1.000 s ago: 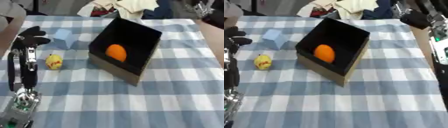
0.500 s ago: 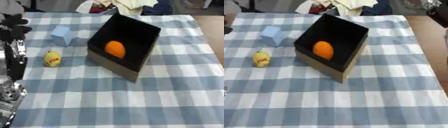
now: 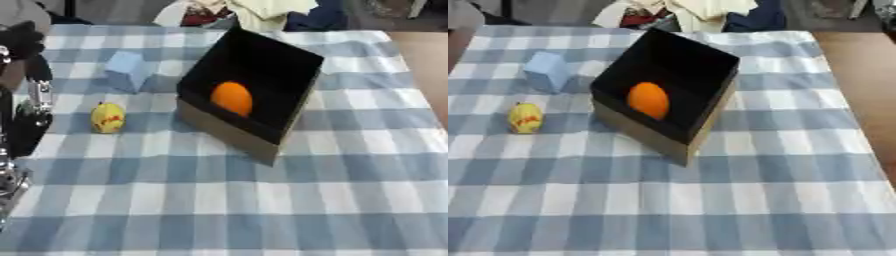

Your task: Pick up objects on the table and place them in the box.

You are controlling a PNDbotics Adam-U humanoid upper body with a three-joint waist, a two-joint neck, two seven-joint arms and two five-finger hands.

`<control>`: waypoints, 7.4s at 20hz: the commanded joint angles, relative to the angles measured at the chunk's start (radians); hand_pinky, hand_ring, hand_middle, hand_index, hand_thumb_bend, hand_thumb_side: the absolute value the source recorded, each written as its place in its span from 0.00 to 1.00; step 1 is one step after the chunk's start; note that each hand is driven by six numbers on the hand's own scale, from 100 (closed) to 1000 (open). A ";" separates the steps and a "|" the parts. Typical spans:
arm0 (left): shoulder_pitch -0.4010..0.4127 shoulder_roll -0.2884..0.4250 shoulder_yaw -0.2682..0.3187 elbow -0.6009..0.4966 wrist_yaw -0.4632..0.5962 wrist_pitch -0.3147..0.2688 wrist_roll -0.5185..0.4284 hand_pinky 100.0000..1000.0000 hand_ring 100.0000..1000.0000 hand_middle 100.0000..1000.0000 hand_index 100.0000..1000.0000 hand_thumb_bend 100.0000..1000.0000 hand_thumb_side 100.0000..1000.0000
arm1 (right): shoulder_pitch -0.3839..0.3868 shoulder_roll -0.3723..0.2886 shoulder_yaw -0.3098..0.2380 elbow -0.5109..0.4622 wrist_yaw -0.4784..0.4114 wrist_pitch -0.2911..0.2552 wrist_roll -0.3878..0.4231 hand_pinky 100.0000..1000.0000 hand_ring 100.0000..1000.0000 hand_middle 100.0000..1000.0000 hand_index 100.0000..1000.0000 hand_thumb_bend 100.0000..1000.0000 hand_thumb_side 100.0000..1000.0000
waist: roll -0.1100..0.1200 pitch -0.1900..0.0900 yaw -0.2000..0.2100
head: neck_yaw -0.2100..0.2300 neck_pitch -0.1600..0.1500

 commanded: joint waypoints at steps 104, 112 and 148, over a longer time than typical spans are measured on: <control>-0.420 0.339 -0.273 0.375 -0.344 0.324 -1.214 0.70 0.76 0.69 0.83 0.45 0.66 | -0.049 -0.014 -0.011 -0.044 -0.020 0.008 0.009 0.96 0.94 0.78 0.85 0.00 0.70 | -0.012 0.034 -0.037 | 0.069 -0.024; -0.423 0.325 -0.281 0.397 -0.336 0.328 -1.208 0.65 0.72 0.63 0.80 0.25 0.47 | -0.046 -0.012 -0.014 -0.045 -0.024 0.011 0.012 0.96 0.94 0.78 0.85 0.00 0.70 | -0.011 0.036 -0.040 | 0.071 -0.028; -0.454 0.384 -0.244 0.126 -0.304 0.414 -1.347 0.49 0.61 0.54 0.73 0.00 0.16 | -0.024 0.005 -0.013 -0.055 -0.028 0.024 0.025 0.96 0.94 0.78 0.85 0.00 0.70 | -0.007 0.017 -0.029 | 0.061 -0.020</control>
